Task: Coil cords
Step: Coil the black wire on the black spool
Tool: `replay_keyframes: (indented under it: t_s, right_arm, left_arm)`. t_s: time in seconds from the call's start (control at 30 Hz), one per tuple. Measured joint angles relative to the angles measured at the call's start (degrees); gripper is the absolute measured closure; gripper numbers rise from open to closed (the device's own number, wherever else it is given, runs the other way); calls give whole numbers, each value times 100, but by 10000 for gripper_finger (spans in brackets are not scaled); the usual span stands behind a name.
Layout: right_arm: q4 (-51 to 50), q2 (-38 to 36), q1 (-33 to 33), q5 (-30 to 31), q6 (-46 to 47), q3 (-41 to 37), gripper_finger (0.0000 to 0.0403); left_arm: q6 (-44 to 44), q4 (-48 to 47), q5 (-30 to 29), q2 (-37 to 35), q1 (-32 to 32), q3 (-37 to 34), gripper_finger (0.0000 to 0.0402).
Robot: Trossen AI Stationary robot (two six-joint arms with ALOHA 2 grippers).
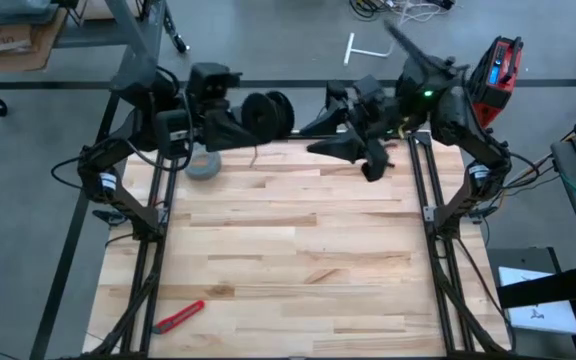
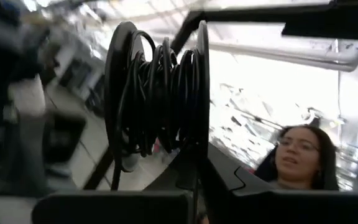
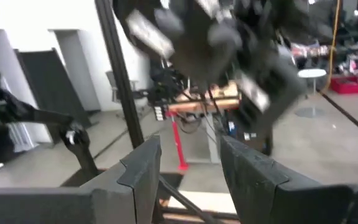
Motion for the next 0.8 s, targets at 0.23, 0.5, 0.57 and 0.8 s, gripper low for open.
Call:
replay_keyframes:
  t_s: [0.23, 0.5, 0.57, 0.8]
  right_arm:
    - [164, 532, 253, 991, -341, -30, 240]
    - [691, 695, 387, 2134, -592, -28, 240]
    - [728, 701, 389, 2140, -592, -28, 240]
    - [979, 896, 391, 2176, -524, -22, 240]
  left_arm:
    - [768, 314, -499, -76, 2, 0, 401]
    - [1201, 359, -544, -101, 0, 0, 401]
    - [1258, 368, -544, -100, -3, 0, 401]
    - [1508, 381, -694, -100, -2, 0, 401]
